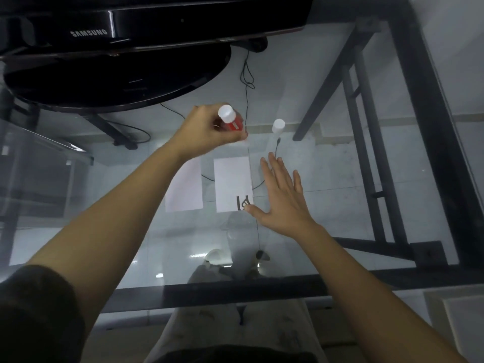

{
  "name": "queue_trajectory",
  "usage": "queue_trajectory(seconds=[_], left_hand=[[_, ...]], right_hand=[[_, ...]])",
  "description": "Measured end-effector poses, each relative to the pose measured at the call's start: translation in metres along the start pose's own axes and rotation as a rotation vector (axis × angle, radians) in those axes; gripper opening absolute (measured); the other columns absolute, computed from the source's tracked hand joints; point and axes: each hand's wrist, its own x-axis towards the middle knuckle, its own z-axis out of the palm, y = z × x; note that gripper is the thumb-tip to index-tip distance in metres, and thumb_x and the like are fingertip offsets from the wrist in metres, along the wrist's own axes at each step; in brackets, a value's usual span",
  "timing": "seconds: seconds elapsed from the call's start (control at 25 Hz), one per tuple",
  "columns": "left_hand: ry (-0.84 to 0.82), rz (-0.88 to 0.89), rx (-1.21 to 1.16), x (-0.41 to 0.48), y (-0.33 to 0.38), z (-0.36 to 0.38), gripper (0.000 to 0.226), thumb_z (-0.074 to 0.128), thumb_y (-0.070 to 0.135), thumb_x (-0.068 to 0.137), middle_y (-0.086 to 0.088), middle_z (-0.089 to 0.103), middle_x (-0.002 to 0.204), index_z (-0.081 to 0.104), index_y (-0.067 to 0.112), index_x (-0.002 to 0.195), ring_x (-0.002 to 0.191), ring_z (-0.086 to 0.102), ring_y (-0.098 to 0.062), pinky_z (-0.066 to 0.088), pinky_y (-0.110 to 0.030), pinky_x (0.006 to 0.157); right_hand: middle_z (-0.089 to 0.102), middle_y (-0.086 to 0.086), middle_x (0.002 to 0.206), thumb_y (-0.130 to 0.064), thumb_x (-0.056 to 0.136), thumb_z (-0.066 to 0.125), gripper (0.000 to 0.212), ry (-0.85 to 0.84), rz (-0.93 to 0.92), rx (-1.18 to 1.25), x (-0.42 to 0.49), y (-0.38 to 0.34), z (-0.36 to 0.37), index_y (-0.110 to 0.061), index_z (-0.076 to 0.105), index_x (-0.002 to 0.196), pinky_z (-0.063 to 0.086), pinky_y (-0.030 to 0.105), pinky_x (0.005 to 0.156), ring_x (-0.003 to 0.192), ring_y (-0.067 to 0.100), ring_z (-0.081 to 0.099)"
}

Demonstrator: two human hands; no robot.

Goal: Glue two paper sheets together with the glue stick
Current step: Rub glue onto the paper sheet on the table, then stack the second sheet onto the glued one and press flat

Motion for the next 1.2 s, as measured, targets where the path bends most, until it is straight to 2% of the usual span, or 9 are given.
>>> queue_trajectory(seconds=[0.16,0.28,0.36,0.48,0.68,0.76,0.88,1.08,1.2], left_hand=[[0.247,-0.258,-0.614,-0.027,-0.018,0.001,0.034,0.076,0.036,0.068,0.001,0.067,0.096,0.063,0.023,0.097,0.094,0.065,-0.011,0.053,-0.020,0.080],[0.397,-0.417,-1.038,-0.049,-0.031,0.009,0.020,0.071,0.014,0.077,-0.003,0.067,0.090,0.063,0.010,0.095,0.083,0.067,-0.010,0.053,-0.017,0.073],[0.444,-0.449,-1.149,-0.061,-0.032,0.012,0.010,0.063,0.001,0.082,-0.002,0.070,0.080,0.064,0.011,0.080,0.078,0.069,-0.011,0.053,-0.018,0.071],[0.439,-0.460,-1.283,-0.069,-0.031,0.011,0.034,0.053,-0.001,0.086,0.000,0.071,0.068,0.066,0.014,0.059,0.070,0.069,-0.013,0.055,-0.019,0.068],[0.458,-0.528,-1.471,-0.040,-0.026,-0.005,0.008,0.058,0.006,0.086,-0.012,0.065,0.087,0.057,0.002,0.092,0.065,0.065,-0.011,0.054,-0.016,0.064],[0.376,-0.464,-1.373,-0.022,-0.022,-0.011,0.015,0.056,0.000,0.085,-0.010,0.064,0.091,0.050,0.004,0.097,0.077,0.068,-0.015,0.056,-0.023,0.073],[0.197,-0.346,-0.813,0.002,-0.014,-0.012,0.033,0.066,0.000,0.078,-0.006,0.063,0.099,0.051,0.016,0.104,0.098,0.066,-0.021,0.054,-0.035,0.084],[0.015,-0.036,-0.083,0.030,0.001,0.007,0.039,0.077,0.016,0.073,-0.001,0.061,0.107,0.055,0.016,0.106,0.093,0.065,-0.016,0.050,-0.027,0.085],[0.017,0.077,0.070,0.041,0.007,0.023,0.040,0.077,0.021,0.073,-0.004,0.063,0.105,0.057,0.012,0.107,0.090,0.063,-0.020,0.051,-0.029,0.084]], right_hand=[[0.009,-0.006,0.157,-0.056,0.083,0.046,0.071,0.042,-0.107,-0.074,-0.003,0.000,-0.002,-0.029,0.020,0.144,-0.009,0.052,0.110,0.143,0.017,-0.005],[0.018,-0.007,0.155,-0.055,0.083,0.042,0.067,0.054,-0.123,-0.096,-0.003,-0.001,0.000,-0.029,0.026,0.142,-0.009,0.053,0.109,0.143,0.018,0.002],[0.020,-0.008,0.154,-0.054,0.082,0.044,0.066,0.062,-0.125,-0.075,-0.003,0.000,0.001,-0.029,0.027,0.141,-0.009,0.052,0.110,0.143,0.016,0.003],[0.021,-0.010,0.153,-0.052,0.081,0.047,0.065,0.074,-0.119,-0.040,-0.002,0.001,0.003,-0.030,0.028,0.139,-0.011,0.050,0.110,0.142,0.015,0.003],[0.024,-0.010,0.152,-0.053,0.081,0.047,0.064,0.108,-0.107,-0.027,-0.003,0.002,0.006,-0.032,0.029,0.139,-0.011,0.048,0.110,0.142,0.013,0.007],[0.024,-0.010,0.152,-0.054,0.081,0.046,0.064,0.120,-0.104,-0.045,-0.003,0.002,0.007,-0.032,0.029,0.139,-0.009,0.048,0.110,0.142,0.014,0.008],[0.026,-0.010,0.152,-0.054,0.081,0.047,0.064,0.135,-0.105,-0.063,-0.003,0.003,0.009,-0.031,0.030,0.138,-0.008,0.048,0.111,0.142,0.014,0.009],[0.026,-0.010,0.152,-0.055,0.080,0.046,0.064,0.150,-0.106,-0.066,-0.002,0.004,0.011,-0.031,0.031,0.138,-0.006,0.049,0.111,0.142,0.014,0.009],[0.027,-0.010,0.151,-0.056,0.080,0.046,0.064,0.150,-0.096,-0.068,-0.001,0.004,0.011,-0.032,0.032,0.138,-0.004,0.051,0.111,0.142,0.015,0.012]])
